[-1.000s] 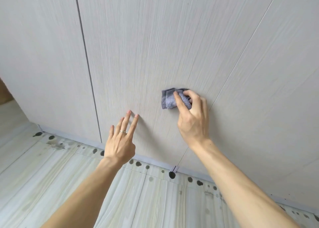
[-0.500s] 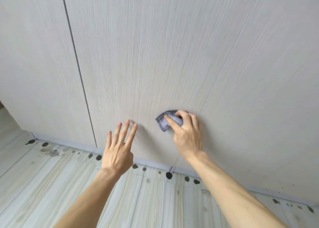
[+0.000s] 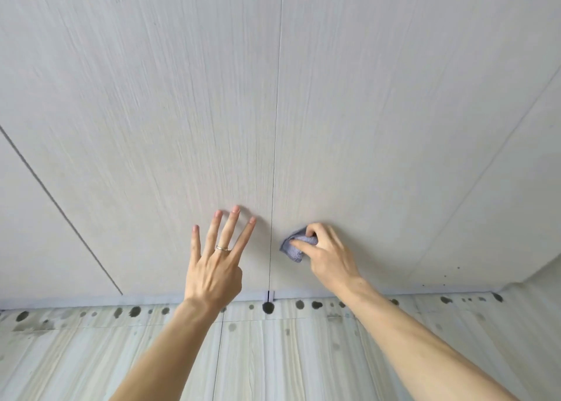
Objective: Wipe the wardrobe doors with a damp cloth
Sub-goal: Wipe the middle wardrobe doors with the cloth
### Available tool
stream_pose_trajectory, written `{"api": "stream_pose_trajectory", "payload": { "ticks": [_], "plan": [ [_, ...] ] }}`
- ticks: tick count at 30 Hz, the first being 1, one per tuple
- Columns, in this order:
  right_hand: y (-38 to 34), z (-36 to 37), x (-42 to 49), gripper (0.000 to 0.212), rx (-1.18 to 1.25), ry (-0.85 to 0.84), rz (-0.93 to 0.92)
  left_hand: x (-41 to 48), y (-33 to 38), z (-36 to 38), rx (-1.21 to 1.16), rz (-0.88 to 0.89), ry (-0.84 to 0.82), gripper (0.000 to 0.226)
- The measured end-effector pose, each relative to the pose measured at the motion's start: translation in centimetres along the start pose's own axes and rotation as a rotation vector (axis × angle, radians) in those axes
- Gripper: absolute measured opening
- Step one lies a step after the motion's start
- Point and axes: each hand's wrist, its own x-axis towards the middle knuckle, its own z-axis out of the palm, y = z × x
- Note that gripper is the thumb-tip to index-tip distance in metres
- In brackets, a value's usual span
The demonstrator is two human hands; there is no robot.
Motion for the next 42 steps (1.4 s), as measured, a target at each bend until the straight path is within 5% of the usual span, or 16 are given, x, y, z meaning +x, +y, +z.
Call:
{"api": "stream_pose_trajectory", "payload": {
  "ticks": [4,13,16,23,36,42],
  "plan": [
    [3.3,-3.1,-1.0,0.030,0.038,0.084,0.154,1.7,2.3,-0.7,0.027,0.066,0.076,0.114],
    [9.6,-13.4,2.6,0.046,0.266,0.777,0.462,10.5,11.3,-4.5,0.038,0.264,0.310,0.101],
    [11.5,-13.4,1.6,0.045,0.223,0.778,0.438,11.5,13.3,-4.6,0.066,0.278,0.333,0.093],
    [15.7,-7.5,-5.5,0.047,0.274,0.381,0.536,12.1,15.1,-5.1,0.131,0.329,0.305,0.078],
    [14.5,-28.3,7.9,0.041,0.441,0.976,0.277,20.6,21.4,-12.1,0.073,0.404,0.549,0.072],
    [15.3,-19.3,2.5,0.043,0.403,0.807,0.441,17.3,20.0,-9.3,0.101,0.391,0.456,0.070]
  ]
}}
